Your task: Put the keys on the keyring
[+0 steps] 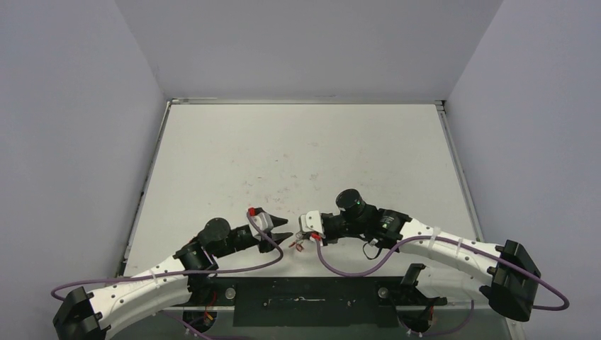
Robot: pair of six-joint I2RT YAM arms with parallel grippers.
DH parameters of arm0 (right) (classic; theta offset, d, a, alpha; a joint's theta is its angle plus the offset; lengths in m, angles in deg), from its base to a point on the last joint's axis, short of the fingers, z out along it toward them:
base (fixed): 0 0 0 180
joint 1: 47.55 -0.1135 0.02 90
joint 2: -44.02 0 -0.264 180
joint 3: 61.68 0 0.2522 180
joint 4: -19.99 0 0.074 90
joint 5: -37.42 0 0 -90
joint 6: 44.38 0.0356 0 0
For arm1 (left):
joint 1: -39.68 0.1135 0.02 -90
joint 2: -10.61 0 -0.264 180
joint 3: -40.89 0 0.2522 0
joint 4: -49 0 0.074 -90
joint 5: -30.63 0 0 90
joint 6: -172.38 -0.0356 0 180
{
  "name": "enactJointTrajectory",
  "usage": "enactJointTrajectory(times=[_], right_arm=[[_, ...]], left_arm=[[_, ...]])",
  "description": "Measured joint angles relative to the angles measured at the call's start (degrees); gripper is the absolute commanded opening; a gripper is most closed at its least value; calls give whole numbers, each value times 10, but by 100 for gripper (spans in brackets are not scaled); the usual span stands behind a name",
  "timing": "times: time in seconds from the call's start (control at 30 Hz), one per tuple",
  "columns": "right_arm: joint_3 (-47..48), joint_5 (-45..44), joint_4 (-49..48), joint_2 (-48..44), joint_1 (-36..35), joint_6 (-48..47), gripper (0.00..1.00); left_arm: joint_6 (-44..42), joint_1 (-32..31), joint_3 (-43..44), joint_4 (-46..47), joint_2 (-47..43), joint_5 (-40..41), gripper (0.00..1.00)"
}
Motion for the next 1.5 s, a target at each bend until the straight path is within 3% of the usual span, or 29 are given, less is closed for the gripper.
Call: enactJointTrajectory(times=[0.47,0.7,1.27,1.5], right_arm=[[2,44,-67,4,12,128,0],[2,52,-112,45,18,213,0],[-60,44,-236,47,37,375,0],[-73,49,-265,46,41,381,0]], left_arm=[[-81,-18,-10,26,0,-23,33],[-88,-21,-15,23,0,-22,30],[-87,-24,-22,12,-15,-16,26],[-70,-30,-29,10,-45,-41,39]])
